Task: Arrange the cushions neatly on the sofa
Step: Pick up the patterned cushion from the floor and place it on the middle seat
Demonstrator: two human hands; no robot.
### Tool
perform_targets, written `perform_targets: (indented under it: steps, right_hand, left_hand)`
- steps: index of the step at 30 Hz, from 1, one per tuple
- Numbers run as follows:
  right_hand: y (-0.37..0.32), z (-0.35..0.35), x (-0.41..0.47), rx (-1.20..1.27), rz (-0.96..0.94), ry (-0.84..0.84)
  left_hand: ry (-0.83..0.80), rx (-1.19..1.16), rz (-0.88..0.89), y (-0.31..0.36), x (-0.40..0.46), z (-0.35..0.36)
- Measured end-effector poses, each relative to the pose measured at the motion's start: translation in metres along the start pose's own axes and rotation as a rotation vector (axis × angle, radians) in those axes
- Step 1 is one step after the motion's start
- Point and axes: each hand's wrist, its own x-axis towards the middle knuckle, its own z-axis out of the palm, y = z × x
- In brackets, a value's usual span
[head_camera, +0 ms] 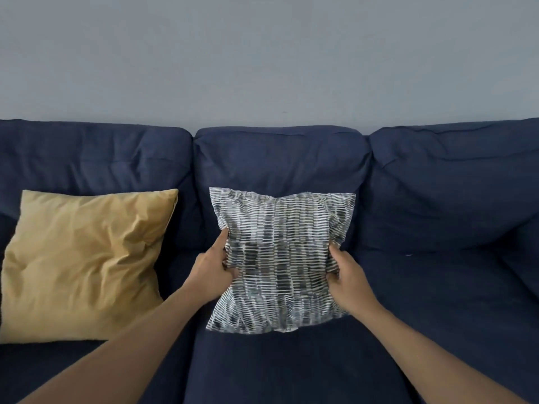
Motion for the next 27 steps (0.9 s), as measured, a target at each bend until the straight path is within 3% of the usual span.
perform_targets:
  steps: [6, 15, 27]
  right_hand:
    - [0.028, 0.044, 0.072, -0.046, -0.012, 0.04]
    - [0.055, 0.065, 0.106, -0.084, 0.015, -0.017]
    - [0.069, 0.017, 0.091, -0.087, 0.058, -0.134]
  left_hand:
    - [0.064, 0.046, -0.041, -0.037, 0.079, 0.029]
    - [0.037, 0.174, -0.133, -0.062, 0.119, 0.051]
    - [-0.063, 0.425, -0.207, -0.043, 0.087, 0.061]
